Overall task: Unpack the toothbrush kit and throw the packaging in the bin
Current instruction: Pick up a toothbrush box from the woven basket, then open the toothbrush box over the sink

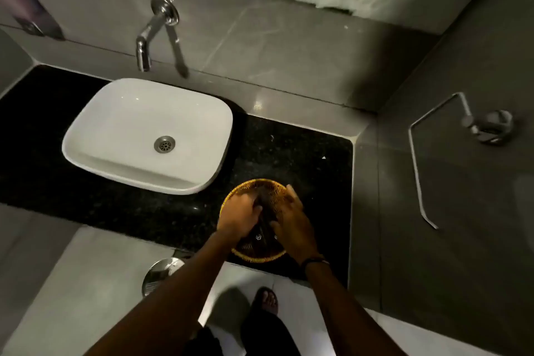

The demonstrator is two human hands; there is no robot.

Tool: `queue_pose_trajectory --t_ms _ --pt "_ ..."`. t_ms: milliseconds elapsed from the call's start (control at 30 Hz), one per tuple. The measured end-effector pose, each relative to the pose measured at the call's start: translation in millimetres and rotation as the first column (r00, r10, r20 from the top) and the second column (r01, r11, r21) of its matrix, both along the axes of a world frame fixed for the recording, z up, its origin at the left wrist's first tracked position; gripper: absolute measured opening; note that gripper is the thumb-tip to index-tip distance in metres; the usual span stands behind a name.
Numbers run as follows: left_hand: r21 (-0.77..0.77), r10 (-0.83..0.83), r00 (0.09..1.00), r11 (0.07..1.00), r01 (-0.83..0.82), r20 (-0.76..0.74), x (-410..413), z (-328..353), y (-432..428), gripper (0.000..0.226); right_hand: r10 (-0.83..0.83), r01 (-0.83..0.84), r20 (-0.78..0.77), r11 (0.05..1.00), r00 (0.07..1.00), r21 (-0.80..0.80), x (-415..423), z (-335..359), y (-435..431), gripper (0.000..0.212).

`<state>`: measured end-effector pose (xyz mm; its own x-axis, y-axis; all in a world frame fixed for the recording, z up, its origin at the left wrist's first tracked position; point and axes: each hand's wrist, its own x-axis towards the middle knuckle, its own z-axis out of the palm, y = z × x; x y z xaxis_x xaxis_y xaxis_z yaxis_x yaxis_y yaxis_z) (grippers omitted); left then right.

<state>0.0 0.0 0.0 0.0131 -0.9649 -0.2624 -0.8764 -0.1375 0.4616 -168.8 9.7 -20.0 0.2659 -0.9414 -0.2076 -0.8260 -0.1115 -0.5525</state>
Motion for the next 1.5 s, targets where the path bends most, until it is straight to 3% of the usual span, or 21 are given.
queue_pose_trajectory --t_ms 200,333,533,600,667,733,800,867,933,1000,1133,1200,1267,1367,1500 --pt "0.035 0.113 0.992 0.993 -0.111 -0.059 -8 -39 -24 0.032 -0.107 0.112 -0.05 0.988 0.993 0.108 10 -58 8 0.076" --pt "-0.026 0.148 0.979 0.988 -0.153 -0.14 -10 -51 -39 0.032 -0.153 0.17 -0.111 0.971 0.982 0.166 16 -72 3 0.058" --pt "-0.076 0.322 0.91 0.933 -0.352 -0.262 -10 -47 -49 0.033 -0.226 0.232 -0.144 0.972 0.963 0.029 17 -55 3 0.051" --pt "-0.012 0.414 0.844 0.896 -0.444 -0.342 0 -40 -49 0.033 -0.223 0.222 -0.132 0.975 0.966 -0.019 15 -43 2 0.051" --pt "0.122 0.528 0.667 0.823 -0.555 -0.526 16 -28 -44 0.023 -0.154 0.15 -0.078 0.987 0.985 -0.058 16 -24 2 0.054" --pt "0.298 0.603 0.342 0.716 -0.632 -0.721 39 -12 -30 0.01 -0.064 0.062 -0.015 0.993 0.998 -0.105 23 0 -3 0.055" --pt "0.407 0.6 0.068 0.618 -0.673 -0.797 70 11 -7 0.01 0.035 -0.039 -0.026 0.986 0.999 -0.164 36 27 -13 0.046" --pt "0.471 0.569 -0.115 0.532 -0.704 -0.814 106 32 18 0.01 0.076 -0.067 0.055 0.987 0.996 -0.143 55 50 -26 0.039" --pt "0.506 0.511 -0.247 0.463 -0.727 -0.823 141 52 45 0.008 0.014 -0.03 0.331 0.999 0.943 0.042 85 69 -35 0.038" --pt "0.521 0.444 -0.334 0.414 -0.746 -0.831 170 71 72 0.01 -0.085 -0.028 0.548 0.98 0.832 0.195 119 84 -40 0.041" --pt "0.488 0.318 -0.388 0.351 -0.799 -0.865 209 97 116 0.011 -0.318 -0.092 0.761 0.893 0.565 0.442 184 104 -34 0.04" --pt "0.461 0.27 -0.386 0.328 -0.825 -0.882 223 104 134 0.01 -0.455 -0.16 0.793 0.819 0.405 0.551 210 113 -26 0.037" --pt "0.436 0.237 -0.375 0.313 -0.844 -0.896 234 108 149 0.01 -0.544 -0.257 0.781 0.743 0.306 0.618 231 121 -15 0.03" --pt "0.404 0.223 -0.349 0.291 -0.867 -0.91 247 111 164 0.017 -0.631 -0.314 0.732 0.661 0.259 0.681 255 132 0 0.033" --pt "0.371 0.191 -0.326 0.296 -0.88 -0.926 257 113 178 0.013 -0.657 -0.299 0.712 0.647 0.247 0.701 269 146 11 0.04"
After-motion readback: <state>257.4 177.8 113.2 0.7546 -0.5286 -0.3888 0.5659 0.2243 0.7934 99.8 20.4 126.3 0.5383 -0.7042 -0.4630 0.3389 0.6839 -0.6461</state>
